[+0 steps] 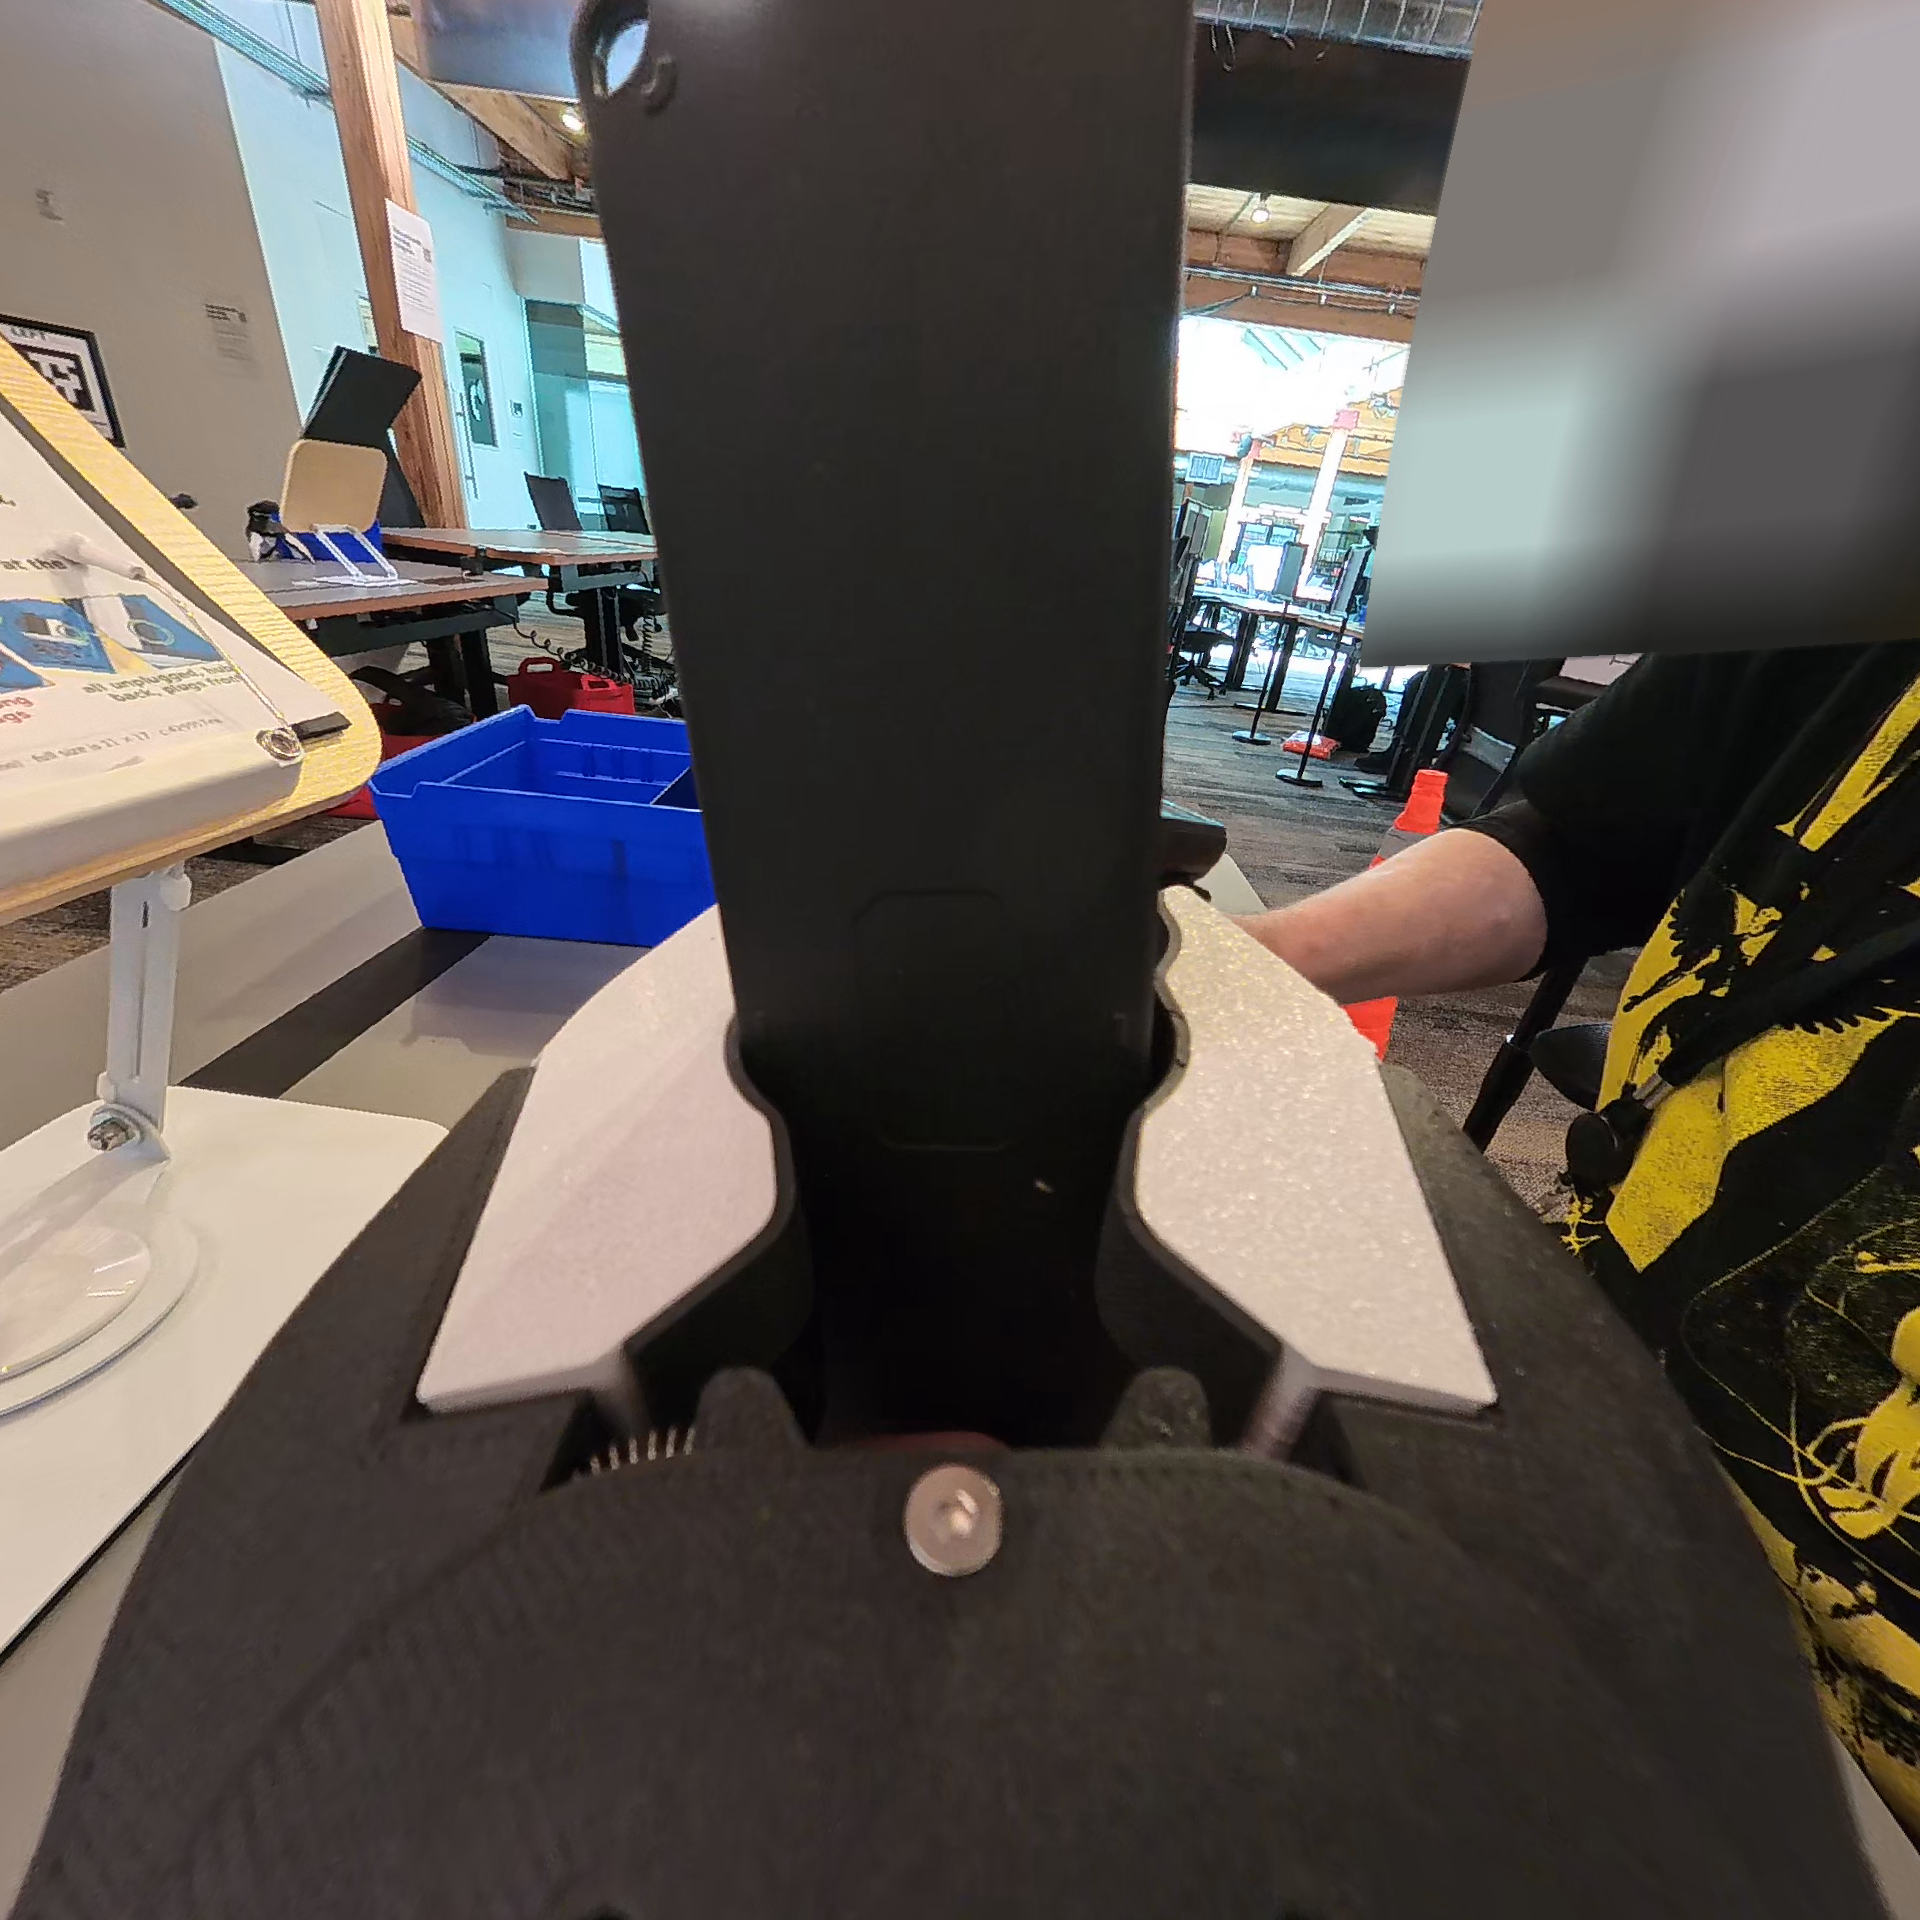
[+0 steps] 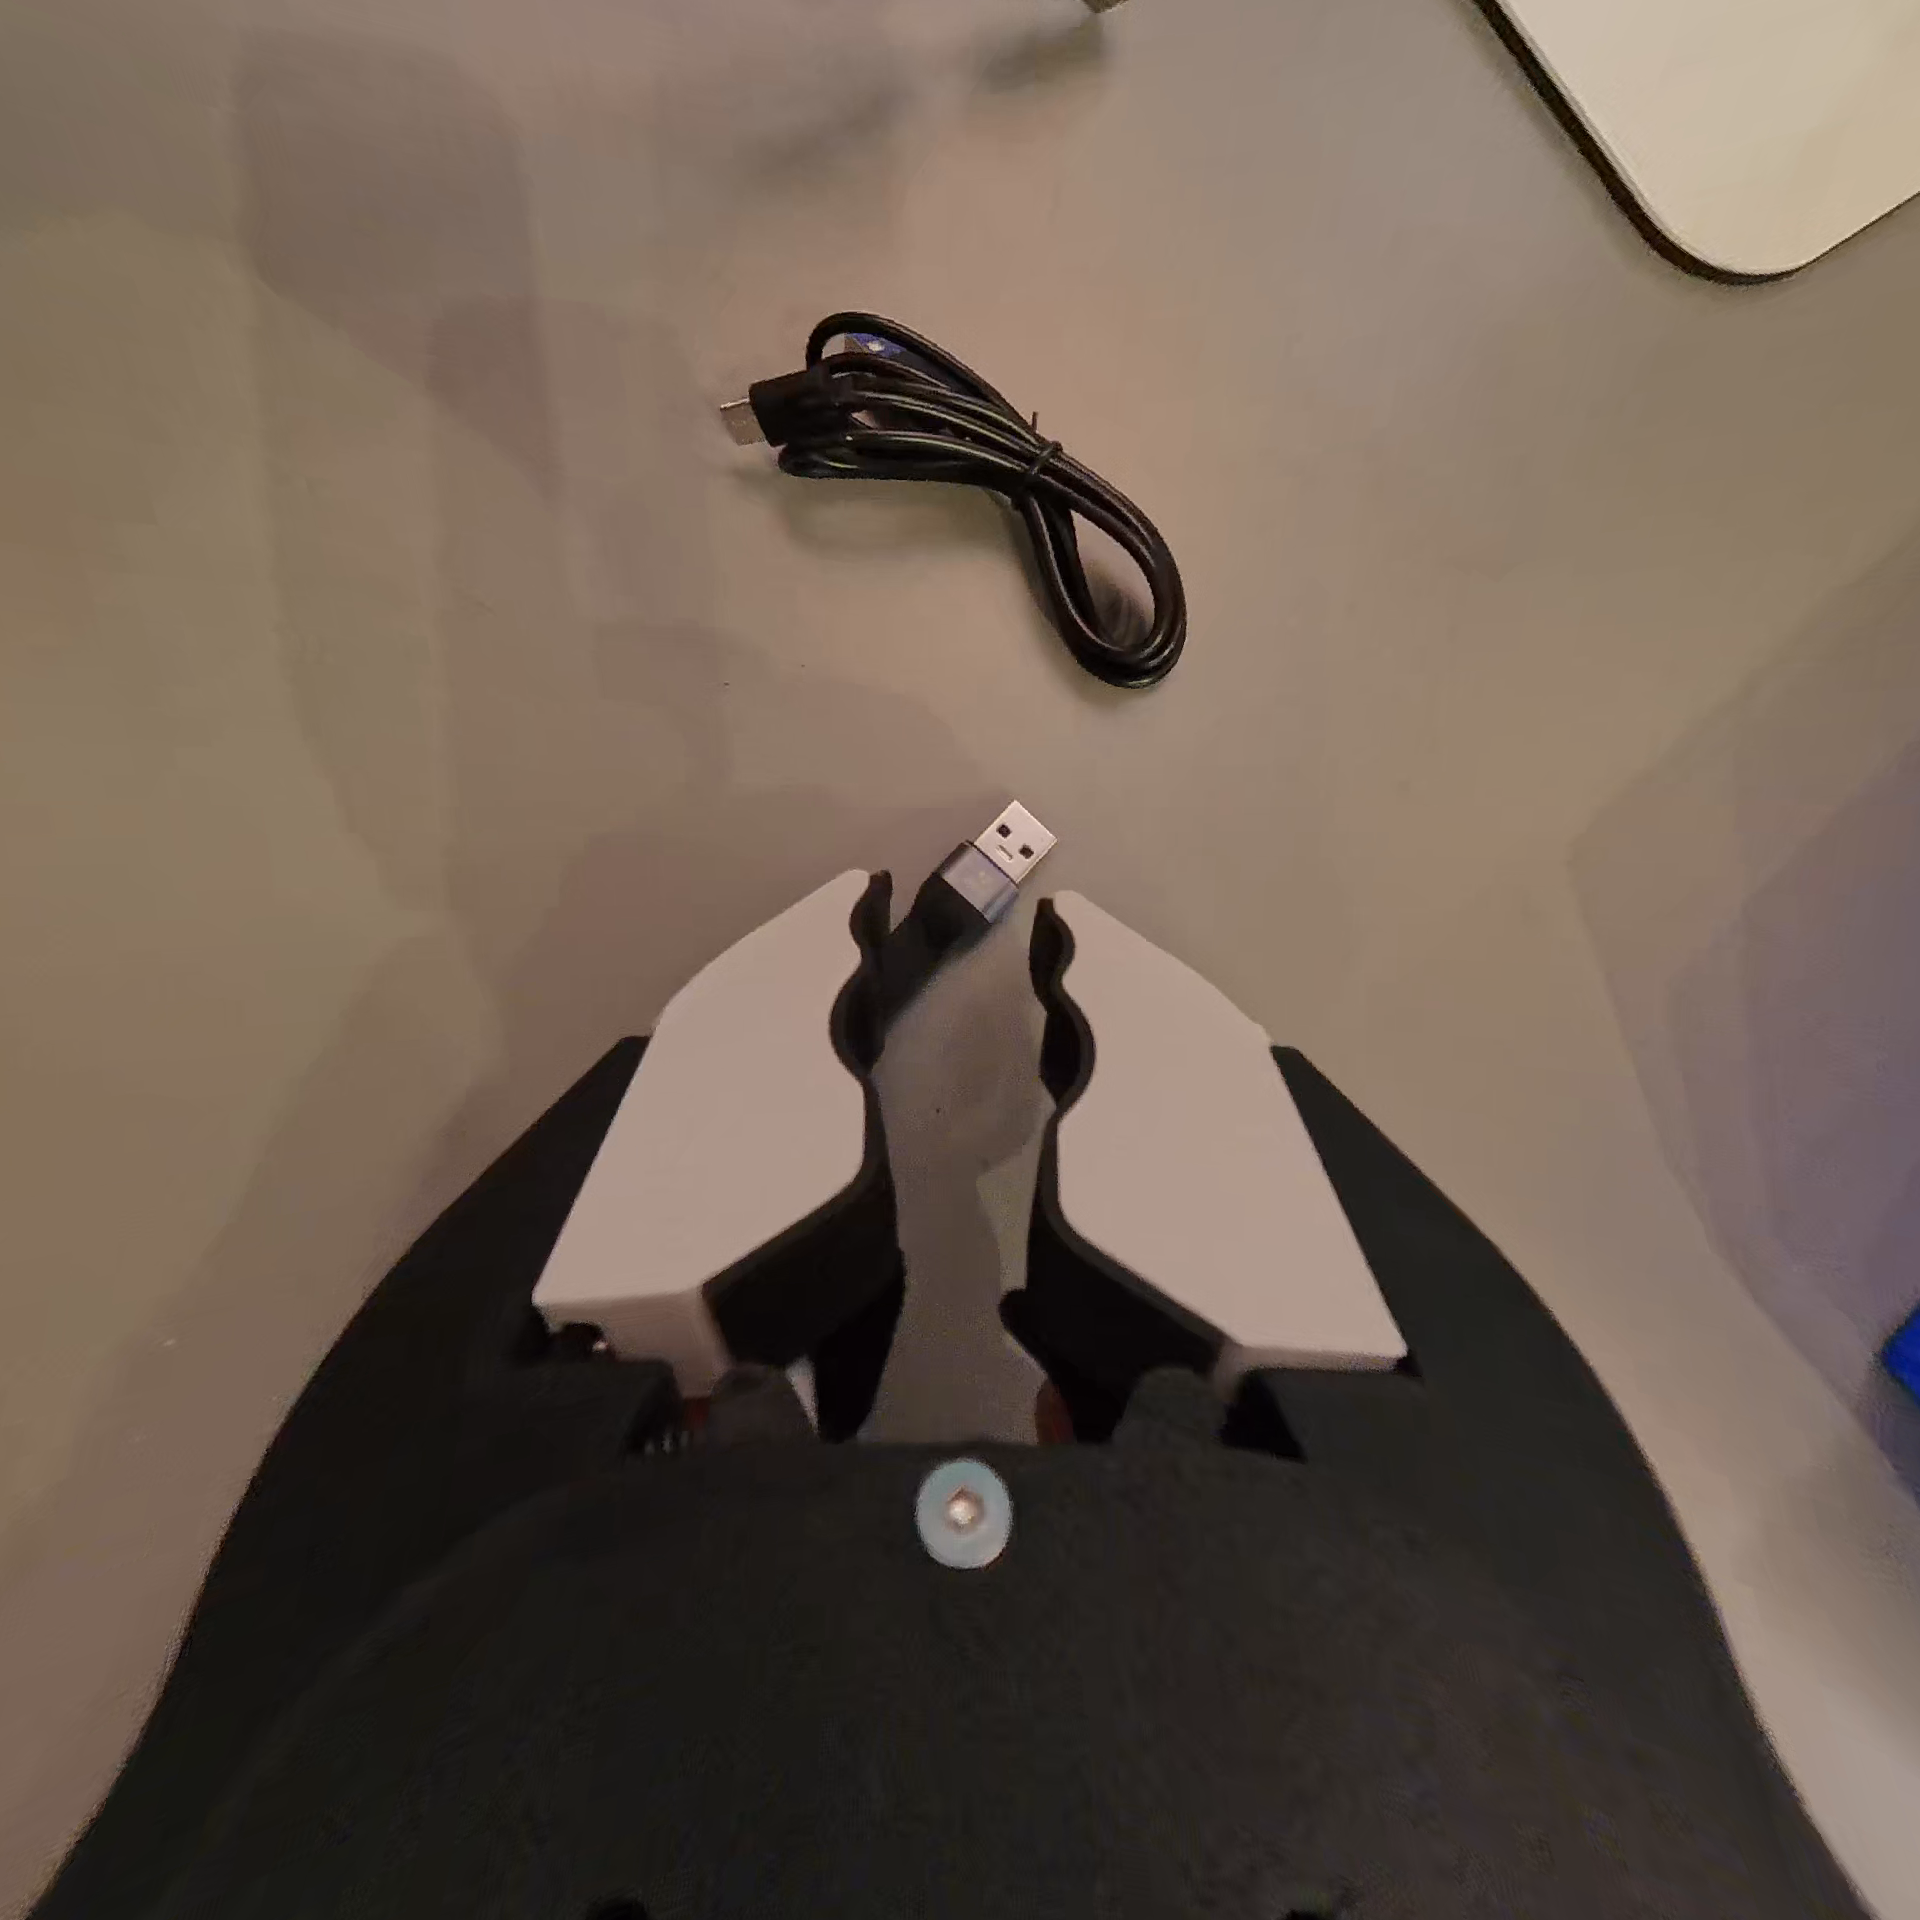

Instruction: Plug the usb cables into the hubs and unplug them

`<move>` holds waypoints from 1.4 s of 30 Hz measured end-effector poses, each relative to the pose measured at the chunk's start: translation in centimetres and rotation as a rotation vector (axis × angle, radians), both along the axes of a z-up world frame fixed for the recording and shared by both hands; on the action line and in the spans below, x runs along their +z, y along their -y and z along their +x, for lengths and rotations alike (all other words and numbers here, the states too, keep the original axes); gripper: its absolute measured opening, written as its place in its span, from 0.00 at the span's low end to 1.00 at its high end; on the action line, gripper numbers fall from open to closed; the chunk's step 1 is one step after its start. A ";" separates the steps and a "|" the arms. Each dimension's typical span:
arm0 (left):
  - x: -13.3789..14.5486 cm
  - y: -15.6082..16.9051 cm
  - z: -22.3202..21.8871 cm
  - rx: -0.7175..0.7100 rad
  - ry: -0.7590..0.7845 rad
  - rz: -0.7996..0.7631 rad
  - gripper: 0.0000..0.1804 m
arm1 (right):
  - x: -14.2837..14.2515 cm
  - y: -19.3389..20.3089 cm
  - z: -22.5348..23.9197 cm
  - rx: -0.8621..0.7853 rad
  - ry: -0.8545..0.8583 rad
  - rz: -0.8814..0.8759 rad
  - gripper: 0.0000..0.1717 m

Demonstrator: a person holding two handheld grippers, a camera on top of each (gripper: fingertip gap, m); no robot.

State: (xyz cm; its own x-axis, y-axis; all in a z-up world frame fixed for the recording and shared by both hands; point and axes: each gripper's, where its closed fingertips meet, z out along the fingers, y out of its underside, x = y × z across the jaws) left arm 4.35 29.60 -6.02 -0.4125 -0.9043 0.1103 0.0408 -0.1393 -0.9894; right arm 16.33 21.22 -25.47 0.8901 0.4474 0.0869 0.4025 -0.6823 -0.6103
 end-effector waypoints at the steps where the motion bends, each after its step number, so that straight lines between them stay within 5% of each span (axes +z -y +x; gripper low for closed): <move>1: 0.0 0.0 0.0 -0.001 -0.001 0.001 0.38 | -0.2 0.0 -0.1 0.000 0.002 -0.007 0.15; 23: 0.5 0.1 -0.3 0.001 0.016 0.008 0.38 | -0.5 -0.6 0.0 0.002 -0.135 -0.005 0.00; 31: 0.5 0.1 -0.3 0.000 0.018 0.005 0.38 | -0.5 -0.5 0.5 -0.017 -0.082 -0.008 0.00; 42: 0.5 0.1 -0.3 -0.002 0.019 0.004 0.38 | -0.6 0.7 2.0 -0.100 -0.213 -0.011 0.00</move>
State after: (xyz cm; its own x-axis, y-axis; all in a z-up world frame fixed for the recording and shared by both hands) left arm 4.01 29.48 -5.47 -0.4158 -0.9040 0.0994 0.0591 -0.1359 -0.9890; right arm 18.34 20.55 -26.06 0.9277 0.3561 -0.1122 0.1954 -0.7191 -0.6668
